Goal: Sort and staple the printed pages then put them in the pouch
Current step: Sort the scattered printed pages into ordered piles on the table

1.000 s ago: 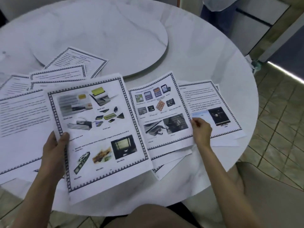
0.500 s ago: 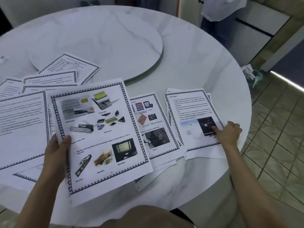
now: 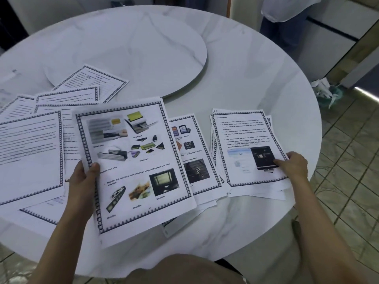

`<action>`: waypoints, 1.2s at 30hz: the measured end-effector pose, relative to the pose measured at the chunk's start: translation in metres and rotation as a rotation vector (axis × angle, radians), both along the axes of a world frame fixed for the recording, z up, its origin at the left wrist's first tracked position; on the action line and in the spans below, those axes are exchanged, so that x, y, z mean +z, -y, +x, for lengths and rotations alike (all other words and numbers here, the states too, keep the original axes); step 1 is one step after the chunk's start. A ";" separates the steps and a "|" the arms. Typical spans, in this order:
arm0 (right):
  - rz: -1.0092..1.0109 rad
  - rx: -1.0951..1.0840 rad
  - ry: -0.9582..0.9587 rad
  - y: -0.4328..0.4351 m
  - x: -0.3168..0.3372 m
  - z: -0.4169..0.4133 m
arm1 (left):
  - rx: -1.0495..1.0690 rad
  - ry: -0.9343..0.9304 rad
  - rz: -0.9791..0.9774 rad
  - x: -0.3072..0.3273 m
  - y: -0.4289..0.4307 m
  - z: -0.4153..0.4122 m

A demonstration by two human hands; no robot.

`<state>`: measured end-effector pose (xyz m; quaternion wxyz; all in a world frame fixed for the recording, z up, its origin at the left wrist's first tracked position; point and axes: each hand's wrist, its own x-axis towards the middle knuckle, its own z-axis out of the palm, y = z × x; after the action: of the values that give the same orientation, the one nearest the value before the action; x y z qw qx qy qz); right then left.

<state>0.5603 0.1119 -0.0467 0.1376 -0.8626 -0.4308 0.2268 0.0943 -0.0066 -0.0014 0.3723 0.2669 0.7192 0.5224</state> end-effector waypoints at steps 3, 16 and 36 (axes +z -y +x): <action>0.151 0.082 -0.019 0.002 0.012 0.003 | 0.006 0.005 0.009 0.000 0.000 0.000; 0.633 -0.186 -0.509 -0.018 0.070 -0.001 | 0.015 -0.013 0.023 0.001 0.003 -0.003; 0.318 0.209 -0.464 0.024 -0.005 -0.134 | 0.096 -0.023 0.008 0.002 0.014 -0.027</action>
<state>0.4262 0.0876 -0.0520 0.3414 -0.7063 -0.5045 0.3605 0.0670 -0.0209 0.0006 0.3375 0.2395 0.7331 0.5397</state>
